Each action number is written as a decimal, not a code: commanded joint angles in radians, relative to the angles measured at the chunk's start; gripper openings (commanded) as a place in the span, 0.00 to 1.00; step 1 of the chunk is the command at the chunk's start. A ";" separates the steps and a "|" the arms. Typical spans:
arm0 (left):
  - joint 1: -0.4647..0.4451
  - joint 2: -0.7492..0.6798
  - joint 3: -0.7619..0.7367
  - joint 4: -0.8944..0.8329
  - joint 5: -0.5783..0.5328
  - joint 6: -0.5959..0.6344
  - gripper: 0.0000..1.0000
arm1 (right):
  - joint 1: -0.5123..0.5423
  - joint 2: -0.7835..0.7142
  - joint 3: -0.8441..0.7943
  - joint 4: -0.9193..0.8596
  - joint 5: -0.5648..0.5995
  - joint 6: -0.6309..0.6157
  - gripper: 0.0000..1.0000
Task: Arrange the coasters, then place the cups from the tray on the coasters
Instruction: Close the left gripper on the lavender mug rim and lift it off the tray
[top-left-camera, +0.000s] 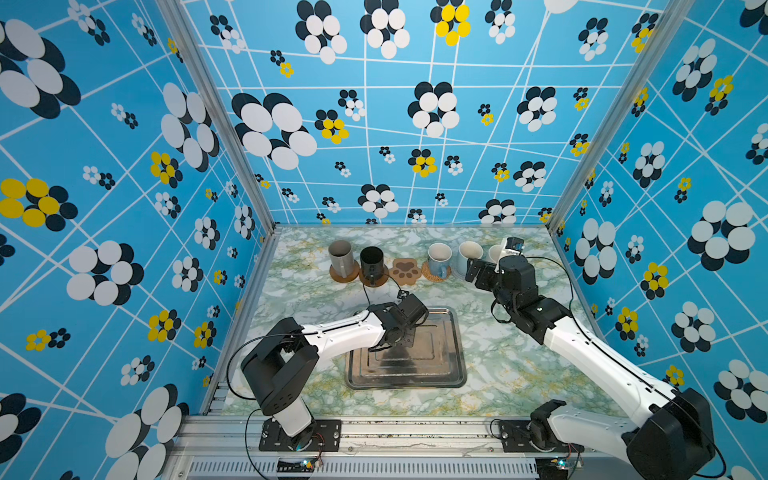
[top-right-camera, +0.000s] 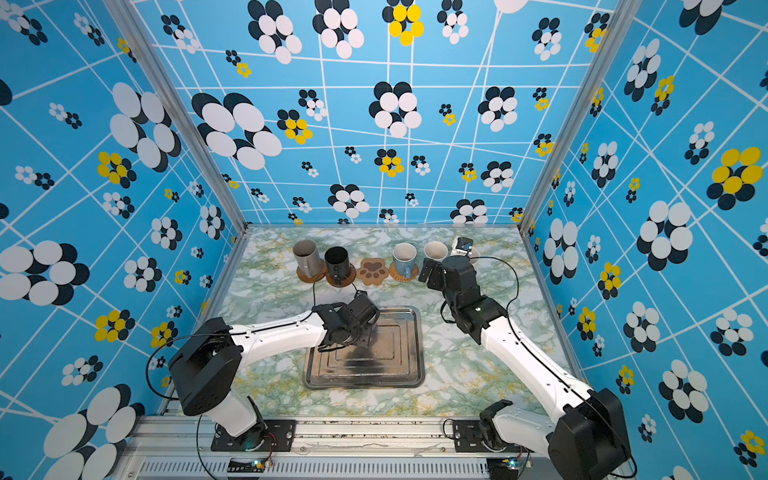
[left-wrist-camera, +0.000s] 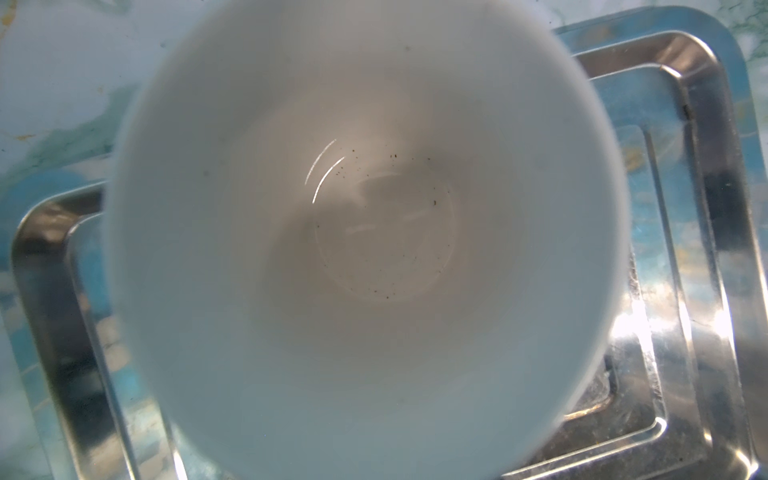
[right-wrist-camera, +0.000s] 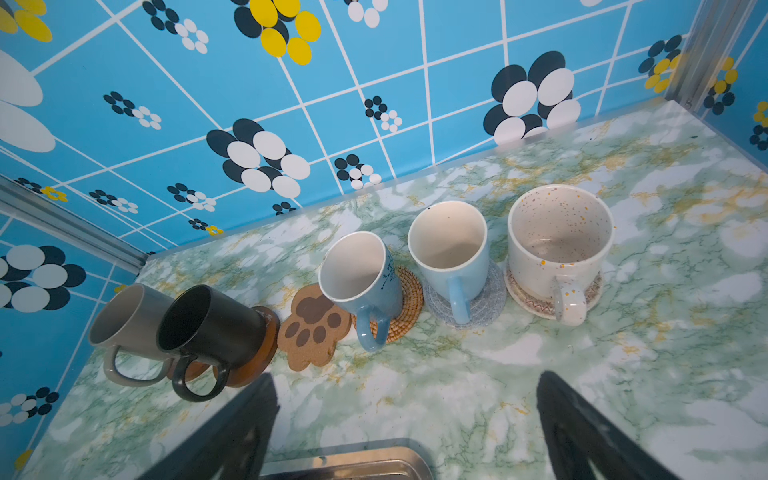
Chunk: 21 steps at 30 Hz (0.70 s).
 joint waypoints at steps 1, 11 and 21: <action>0.004 0.014 0.022 0.011 -0.018 -0.001 0.20 | -0.005 -0.013 -0.015 0.018 -0.011 0.009 0.99; 0.004 -0.010 0.021 -0.009 -0.036 -0.007 0.00 | -0.006 -0.012 -0.019 0.023 -0.017 0.006 0.99; 0.002 -0.050 -0.003 0.010 -0.049 -0.007 0.00 | -0.007 -0.011 -0.021 0.035 -0.029 0.006 0.99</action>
